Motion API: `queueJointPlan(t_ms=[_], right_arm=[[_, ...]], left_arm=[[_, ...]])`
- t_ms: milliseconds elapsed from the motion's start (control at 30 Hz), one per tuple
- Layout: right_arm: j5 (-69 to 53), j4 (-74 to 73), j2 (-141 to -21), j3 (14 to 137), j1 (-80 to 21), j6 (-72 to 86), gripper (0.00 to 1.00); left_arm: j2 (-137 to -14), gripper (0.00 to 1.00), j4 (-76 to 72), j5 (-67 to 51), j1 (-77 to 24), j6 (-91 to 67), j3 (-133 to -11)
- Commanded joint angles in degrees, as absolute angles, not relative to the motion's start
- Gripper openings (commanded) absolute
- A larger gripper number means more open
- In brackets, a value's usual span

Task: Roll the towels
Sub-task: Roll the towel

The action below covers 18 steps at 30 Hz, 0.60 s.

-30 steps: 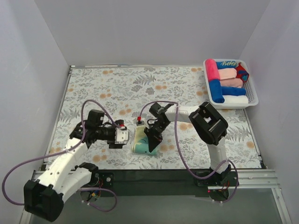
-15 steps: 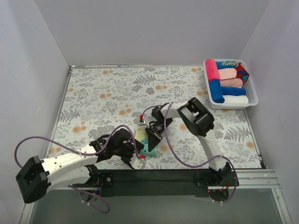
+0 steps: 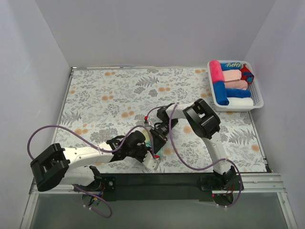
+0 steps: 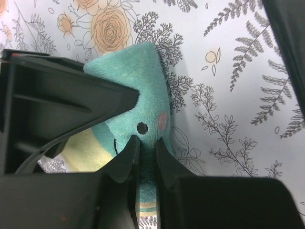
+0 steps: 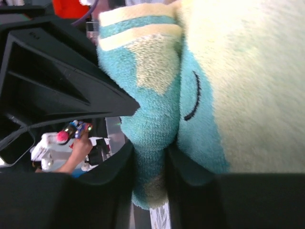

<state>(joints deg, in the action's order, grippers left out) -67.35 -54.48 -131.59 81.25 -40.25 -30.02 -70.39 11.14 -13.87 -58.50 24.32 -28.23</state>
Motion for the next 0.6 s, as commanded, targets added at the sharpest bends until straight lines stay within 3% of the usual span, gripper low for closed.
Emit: queueJointPlan(t_ms=[0, 133, 200, 233, 567], right_arm=[[-54.60, -54.14, -127.19, 83.75, -37.10, -33.13, 0.36], [-45.90, -55.19, -121.91, 87.09, -32.88, -33.05, 0.55], [-44.22, -55.37, -118.84, 88.85, -30.60, -32.87, 0.81], [-42.73, -55.55, -117.52, 89.12, -29.89, -32.61, 0.85], [-35.51, -49.48, -93.98, 77.98, -27.16, -31.90, 0.88]], left_arm=[[-72.69, 0.00, 27.40, -23.18, -58.54, 22.42, -30.40], [-73.39, 0.00, 34.88, -28.91, -58.54, 20.74, -33.57], [-74.88, 0.00, 38.66, -30.75, -58.45, 20.92, -36.28], [-75.49, 0.00, 39.80, -32.24, -58.10, 20.74, -37.26], [-98.94, 0.00, 55.27, -46.40, -44.05, 22.94, -54.38]])
